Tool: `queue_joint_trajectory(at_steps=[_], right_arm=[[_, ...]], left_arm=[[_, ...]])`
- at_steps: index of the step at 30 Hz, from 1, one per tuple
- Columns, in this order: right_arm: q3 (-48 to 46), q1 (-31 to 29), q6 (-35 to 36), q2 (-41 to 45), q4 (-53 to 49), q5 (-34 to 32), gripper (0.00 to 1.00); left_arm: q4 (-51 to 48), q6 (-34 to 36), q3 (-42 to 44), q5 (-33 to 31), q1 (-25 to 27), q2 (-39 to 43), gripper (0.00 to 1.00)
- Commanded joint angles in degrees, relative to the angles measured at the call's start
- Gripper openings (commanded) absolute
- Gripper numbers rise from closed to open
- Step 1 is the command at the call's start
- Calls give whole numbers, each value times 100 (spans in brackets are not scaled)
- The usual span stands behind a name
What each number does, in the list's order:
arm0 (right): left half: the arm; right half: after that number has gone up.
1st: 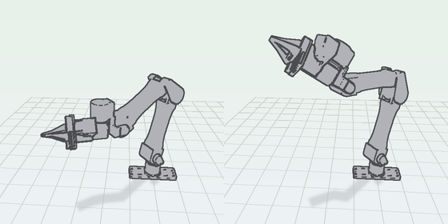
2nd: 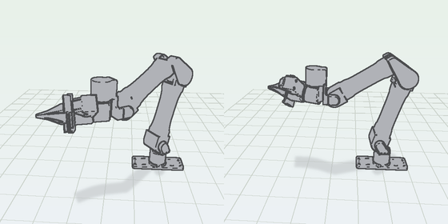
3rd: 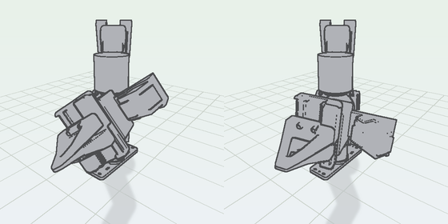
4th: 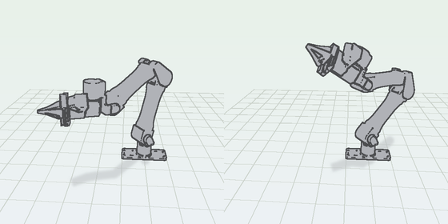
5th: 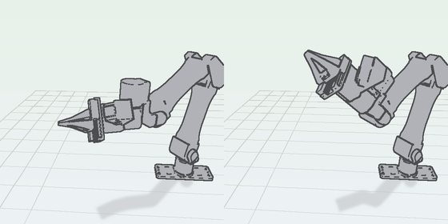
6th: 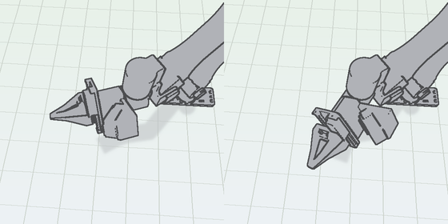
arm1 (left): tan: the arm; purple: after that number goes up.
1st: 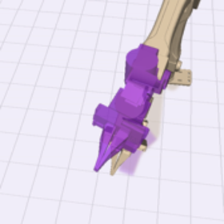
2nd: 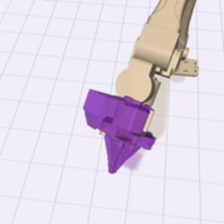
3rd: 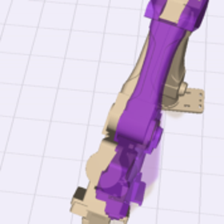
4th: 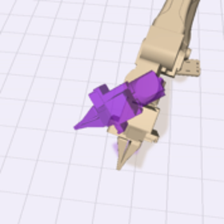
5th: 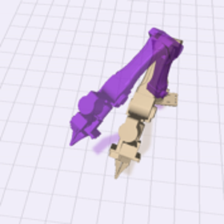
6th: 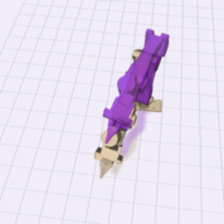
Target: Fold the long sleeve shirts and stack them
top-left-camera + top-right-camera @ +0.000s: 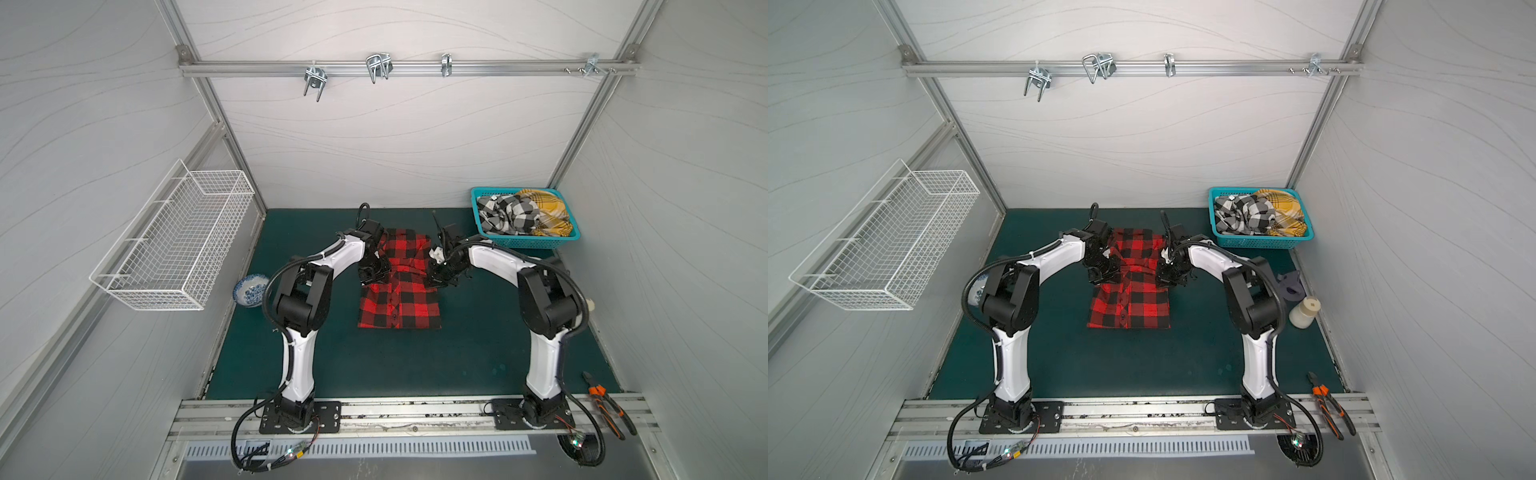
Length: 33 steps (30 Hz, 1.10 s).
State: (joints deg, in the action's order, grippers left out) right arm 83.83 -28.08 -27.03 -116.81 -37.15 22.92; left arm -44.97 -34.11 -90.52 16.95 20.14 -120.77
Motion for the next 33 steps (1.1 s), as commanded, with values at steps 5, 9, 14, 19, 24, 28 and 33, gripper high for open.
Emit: queue_joint_trajectory(at_steps=[5,9,14,19,24,28,33], right_arm=[[679,171,125,-784,-198,0,13],[795,123,215,-448,-435,-53,37],[463,2,185,452,-625,-200,42],[-158,-321,-19,1174,-572,-364,36],[-365,-453,-312,932,-208,-105,25],[-204,-445,-369,370,5,-6,22],[45,-392,-303,-208,14,49,27]], left_arm=[[-255,212,-1084,-442,-437,-838,4],[-386,238,-939,-532,-491,-757,4],[-344,-33,-392,-689,-442,312,29],[-221,-282,115,-413,38,1301,35],[316,-455,343,285,444,973,26],[176,-320,-135,335,411,98,20],[-35,-309,-569,235,352,-580,16]])
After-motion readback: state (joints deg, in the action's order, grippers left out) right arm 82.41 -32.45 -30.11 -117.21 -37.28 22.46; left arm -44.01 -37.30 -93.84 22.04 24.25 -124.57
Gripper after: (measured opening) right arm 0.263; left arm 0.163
